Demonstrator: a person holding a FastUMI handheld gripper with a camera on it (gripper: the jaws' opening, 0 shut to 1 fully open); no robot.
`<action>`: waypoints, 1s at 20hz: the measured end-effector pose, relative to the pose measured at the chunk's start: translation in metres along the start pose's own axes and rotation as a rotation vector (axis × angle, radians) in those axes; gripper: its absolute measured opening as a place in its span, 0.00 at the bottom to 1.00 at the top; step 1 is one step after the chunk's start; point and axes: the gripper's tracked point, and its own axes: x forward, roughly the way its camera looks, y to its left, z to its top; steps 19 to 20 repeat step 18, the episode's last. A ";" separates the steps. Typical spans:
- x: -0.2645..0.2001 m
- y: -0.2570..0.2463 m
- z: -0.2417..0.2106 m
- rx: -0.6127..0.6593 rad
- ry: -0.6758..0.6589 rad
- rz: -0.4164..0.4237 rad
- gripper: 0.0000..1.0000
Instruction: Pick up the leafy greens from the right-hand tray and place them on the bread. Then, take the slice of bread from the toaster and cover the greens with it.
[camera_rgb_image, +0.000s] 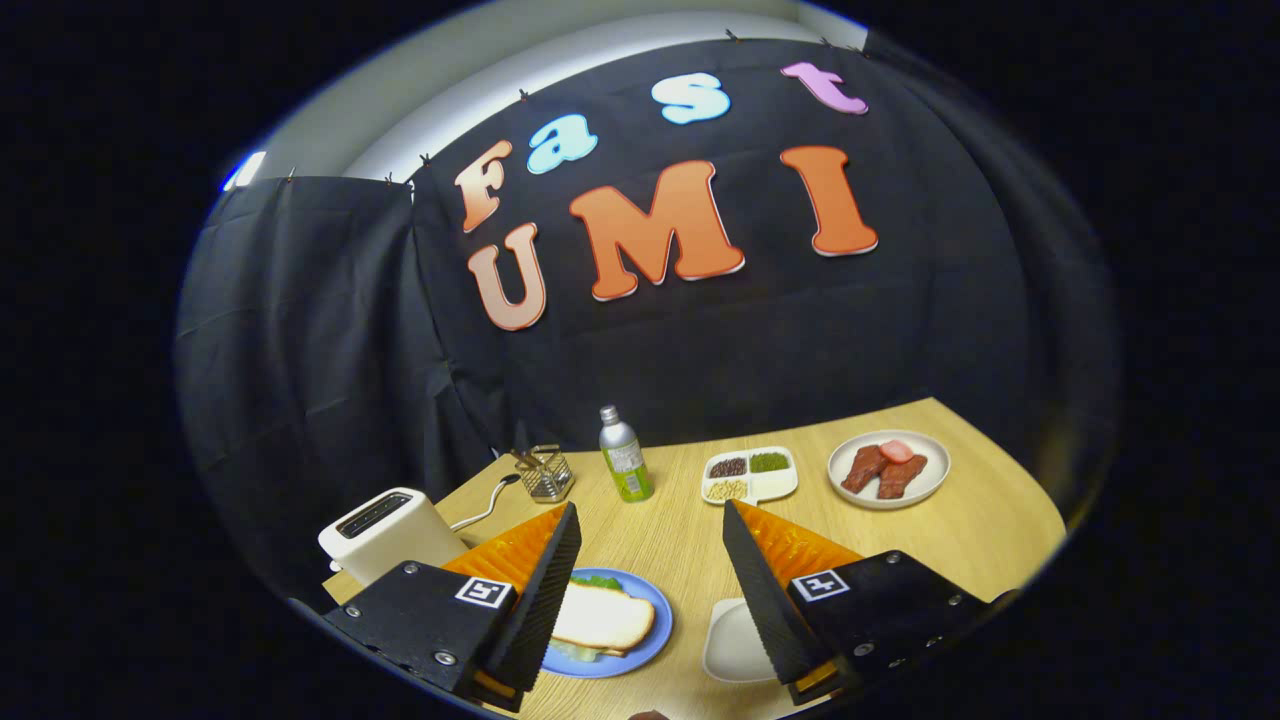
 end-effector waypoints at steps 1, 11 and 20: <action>-0.008 0.001 0.011 -0.016 -0.038 -0.005 0.87; -0.072 -0.016 0.039 -0.111 -0.154 -0.104 0.89; -0.085 -0.016 0.064 -0.164 -0.269 -0.126 0.90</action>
